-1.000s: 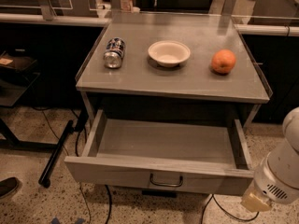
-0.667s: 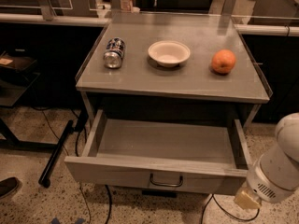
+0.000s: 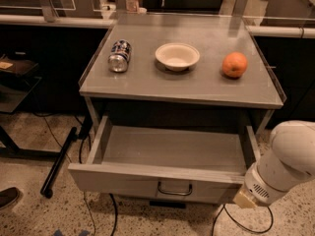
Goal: Close top drawer
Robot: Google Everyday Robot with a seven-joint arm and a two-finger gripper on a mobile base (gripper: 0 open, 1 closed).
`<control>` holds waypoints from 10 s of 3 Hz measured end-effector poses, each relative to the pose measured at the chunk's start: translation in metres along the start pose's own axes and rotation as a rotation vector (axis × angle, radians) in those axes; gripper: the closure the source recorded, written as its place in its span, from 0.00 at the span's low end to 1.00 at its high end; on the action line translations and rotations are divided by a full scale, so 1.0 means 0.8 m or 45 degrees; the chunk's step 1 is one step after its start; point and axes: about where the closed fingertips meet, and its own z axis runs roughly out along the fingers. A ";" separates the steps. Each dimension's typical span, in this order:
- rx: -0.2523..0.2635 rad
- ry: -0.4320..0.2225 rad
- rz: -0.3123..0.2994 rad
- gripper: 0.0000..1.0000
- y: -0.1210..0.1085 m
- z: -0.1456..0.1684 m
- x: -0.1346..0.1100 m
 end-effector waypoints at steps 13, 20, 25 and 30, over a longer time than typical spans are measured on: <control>0.108 -0.012 0.046 1.00 -0.058 -0.007 -0.046; 0.150 -0.013 0.058 0.00 -0.084 -0.004 -0.068; 0.150 -0.012 0.058 1.00 -0.084 -0.004 -0.068; 0.315 -0.035 0.081 0.76 -0.148 -0.012 -0.115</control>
Offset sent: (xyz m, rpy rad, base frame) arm 0.0000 0.0000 0.0000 0.0000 0.0000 0.0000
